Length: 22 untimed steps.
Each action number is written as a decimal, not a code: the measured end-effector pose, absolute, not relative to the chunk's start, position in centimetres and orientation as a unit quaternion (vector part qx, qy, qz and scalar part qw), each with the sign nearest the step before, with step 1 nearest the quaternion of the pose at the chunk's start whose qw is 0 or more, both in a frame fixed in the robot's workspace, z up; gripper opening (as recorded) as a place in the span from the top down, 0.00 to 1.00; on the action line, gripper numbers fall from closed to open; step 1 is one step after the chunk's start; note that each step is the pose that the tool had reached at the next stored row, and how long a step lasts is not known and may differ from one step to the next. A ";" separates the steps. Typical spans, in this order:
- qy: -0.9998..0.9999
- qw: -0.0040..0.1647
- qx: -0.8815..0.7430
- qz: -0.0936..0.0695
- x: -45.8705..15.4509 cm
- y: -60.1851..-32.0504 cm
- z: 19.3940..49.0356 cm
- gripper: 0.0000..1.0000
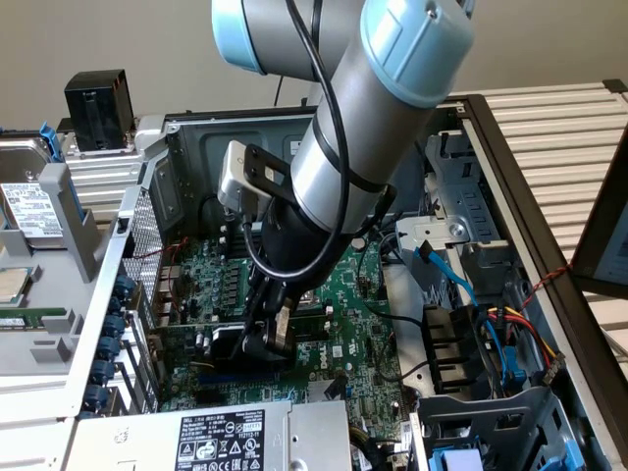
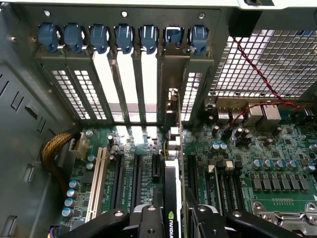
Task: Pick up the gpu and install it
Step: 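Insert the gpu into the slot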
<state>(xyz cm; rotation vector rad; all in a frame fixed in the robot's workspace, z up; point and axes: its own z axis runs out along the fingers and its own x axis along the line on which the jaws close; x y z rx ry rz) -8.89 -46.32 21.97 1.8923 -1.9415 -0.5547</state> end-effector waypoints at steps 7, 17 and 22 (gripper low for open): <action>-0.689 0.186 0.672 -0.197 -8.9 -46.3 22.0 0.73; -0.689 0.184 0.673 -0.199 -8.9 -46.3 22.0 0.73; -0.689 0.183 0.673 -0.199 -8.9 -46.3 22.1 0.73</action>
